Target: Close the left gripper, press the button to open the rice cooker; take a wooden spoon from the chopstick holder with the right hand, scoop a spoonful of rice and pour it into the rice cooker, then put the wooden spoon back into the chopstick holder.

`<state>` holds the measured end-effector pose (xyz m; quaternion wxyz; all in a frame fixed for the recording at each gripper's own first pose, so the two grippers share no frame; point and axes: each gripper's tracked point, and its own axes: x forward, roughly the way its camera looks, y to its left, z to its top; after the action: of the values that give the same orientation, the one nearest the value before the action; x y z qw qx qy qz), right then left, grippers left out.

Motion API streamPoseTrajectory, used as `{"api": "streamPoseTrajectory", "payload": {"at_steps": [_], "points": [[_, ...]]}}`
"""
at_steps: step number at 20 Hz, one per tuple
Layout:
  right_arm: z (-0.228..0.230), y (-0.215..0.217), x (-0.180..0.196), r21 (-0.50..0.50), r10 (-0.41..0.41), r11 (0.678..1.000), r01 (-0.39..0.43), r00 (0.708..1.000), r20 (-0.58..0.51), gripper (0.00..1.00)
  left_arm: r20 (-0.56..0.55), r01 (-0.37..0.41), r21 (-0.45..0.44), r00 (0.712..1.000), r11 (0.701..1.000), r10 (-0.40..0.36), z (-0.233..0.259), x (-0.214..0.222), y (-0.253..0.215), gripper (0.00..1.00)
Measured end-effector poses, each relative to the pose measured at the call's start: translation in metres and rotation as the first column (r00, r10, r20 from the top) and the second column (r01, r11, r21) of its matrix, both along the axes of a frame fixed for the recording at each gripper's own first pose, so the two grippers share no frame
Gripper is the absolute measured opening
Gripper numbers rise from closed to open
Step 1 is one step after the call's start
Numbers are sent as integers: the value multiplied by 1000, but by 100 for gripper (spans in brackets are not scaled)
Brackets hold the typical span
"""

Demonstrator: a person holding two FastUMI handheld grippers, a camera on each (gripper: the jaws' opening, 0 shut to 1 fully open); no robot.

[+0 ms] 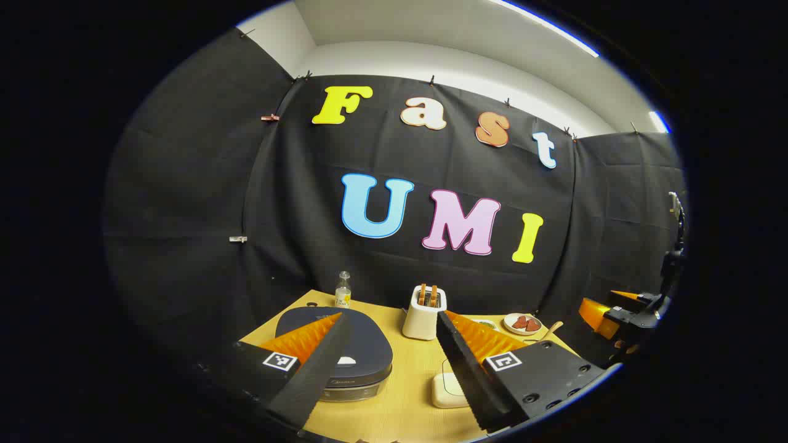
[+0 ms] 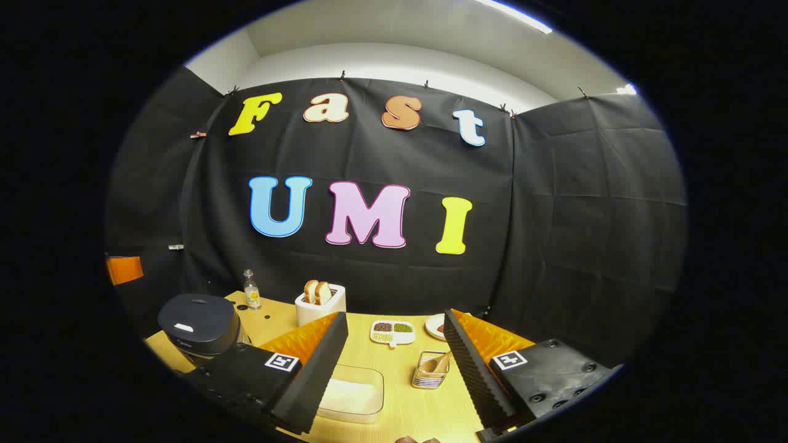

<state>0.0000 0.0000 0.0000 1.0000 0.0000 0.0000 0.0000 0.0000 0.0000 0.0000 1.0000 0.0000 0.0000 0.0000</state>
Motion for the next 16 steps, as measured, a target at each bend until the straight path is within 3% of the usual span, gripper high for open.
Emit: {"api": "streamPoseTrajectory", "payload": {"at_steps": [16], "points": [[-3,17,-12,27,11,1000,-11,1000,-18,98,1,43,14,999,999,-43,-1,-2,3,95]]}}
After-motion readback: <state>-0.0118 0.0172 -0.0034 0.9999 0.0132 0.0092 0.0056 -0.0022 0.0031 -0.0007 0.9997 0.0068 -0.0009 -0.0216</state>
